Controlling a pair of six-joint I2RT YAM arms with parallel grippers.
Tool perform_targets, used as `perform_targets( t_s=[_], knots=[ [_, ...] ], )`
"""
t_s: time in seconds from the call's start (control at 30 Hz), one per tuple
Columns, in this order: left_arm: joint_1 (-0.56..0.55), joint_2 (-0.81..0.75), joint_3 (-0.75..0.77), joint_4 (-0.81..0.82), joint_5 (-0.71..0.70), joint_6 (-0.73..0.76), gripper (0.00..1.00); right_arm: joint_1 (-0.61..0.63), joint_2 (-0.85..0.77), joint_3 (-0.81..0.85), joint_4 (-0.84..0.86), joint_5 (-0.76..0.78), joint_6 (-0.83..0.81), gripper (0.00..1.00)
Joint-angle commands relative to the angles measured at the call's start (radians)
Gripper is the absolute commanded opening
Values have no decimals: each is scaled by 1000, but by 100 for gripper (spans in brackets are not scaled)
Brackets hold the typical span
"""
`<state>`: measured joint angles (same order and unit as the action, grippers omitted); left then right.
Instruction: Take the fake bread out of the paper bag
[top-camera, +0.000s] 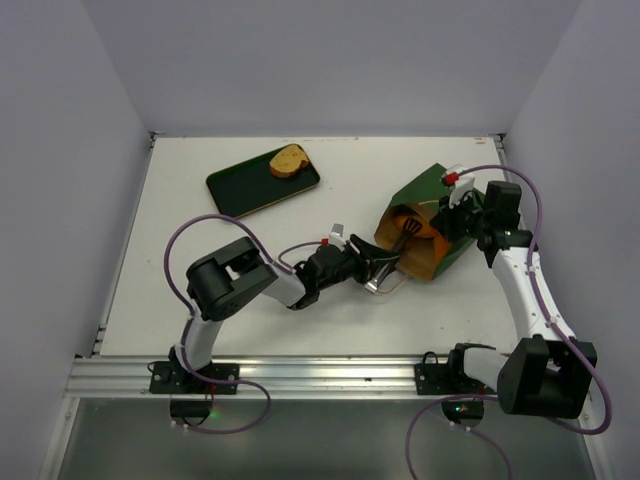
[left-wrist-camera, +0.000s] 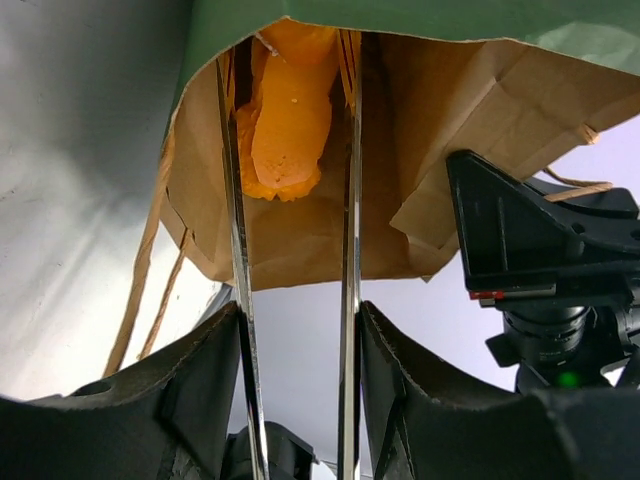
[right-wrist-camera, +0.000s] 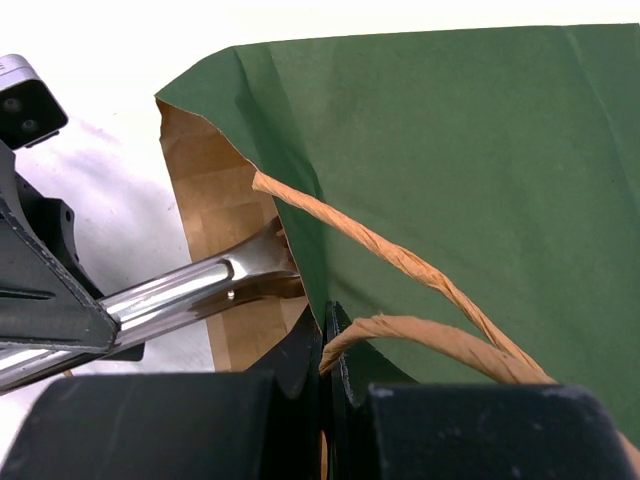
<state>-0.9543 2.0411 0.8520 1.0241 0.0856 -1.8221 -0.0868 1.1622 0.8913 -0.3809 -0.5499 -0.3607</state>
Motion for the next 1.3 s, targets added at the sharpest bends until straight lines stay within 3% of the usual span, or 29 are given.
perform_targets(
  t_s=[0.0,1.27],
  knots=[
    [12,21,45,19,-6,-11,52,-5,-27,-3,30,-51,-6,0],
    [35,5,47,-21,42,38,54,-7,-25,-3,28,-53,-6,0]
  ],
)
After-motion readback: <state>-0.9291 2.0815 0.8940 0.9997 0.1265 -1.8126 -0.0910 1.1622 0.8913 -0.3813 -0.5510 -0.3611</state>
